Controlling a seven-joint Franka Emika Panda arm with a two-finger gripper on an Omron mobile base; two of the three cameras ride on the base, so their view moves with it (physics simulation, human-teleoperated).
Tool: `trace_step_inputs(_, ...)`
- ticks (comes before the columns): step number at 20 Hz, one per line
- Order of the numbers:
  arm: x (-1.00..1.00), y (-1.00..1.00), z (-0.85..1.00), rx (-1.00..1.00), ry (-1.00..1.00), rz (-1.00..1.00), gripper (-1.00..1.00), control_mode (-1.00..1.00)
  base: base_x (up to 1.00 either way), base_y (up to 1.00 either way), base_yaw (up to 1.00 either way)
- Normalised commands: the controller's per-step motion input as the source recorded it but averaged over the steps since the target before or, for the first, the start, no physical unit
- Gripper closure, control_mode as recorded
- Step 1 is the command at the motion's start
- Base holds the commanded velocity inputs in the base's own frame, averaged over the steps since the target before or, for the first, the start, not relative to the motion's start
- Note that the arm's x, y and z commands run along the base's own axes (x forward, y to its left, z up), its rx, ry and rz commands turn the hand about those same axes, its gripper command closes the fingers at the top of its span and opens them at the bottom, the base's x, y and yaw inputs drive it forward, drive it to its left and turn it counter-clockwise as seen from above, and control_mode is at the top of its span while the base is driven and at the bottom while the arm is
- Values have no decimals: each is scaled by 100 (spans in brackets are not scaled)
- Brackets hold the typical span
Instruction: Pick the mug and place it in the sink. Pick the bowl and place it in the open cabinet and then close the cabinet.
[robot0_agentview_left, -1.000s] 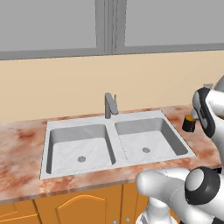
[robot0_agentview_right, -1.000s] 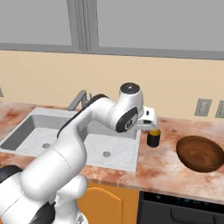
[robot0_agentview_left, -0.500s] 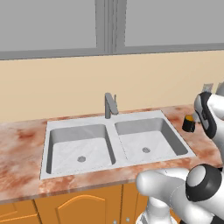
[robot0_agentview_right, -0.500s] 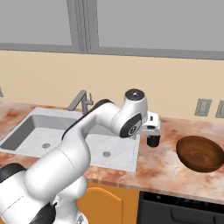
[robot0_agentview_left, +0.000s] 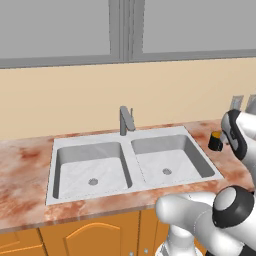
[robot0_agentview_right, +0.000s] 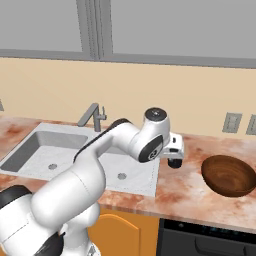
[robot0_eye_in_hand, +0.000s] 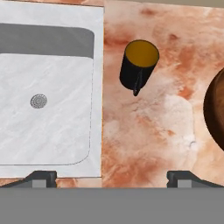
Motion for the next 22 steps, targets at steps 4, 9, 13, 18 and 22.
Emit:
trace_step_inputs(4,13,-8,-13,0,0,0,-100,-100,0,0,0)
trace_step_inputs(9,13,-6,-13,0,0,0,-100,-100,0,0,0)
trace_step_inputs(13,12,-6,-14,0,0,0,-100,-100,0,0,0)
trace_step_inputs(18,12,-8,-17,0,0,0,-100,-100,0,0,0)
trace_step_inputs(22,11,-9,-19,0,0,0,-100,-100,0,0,0)
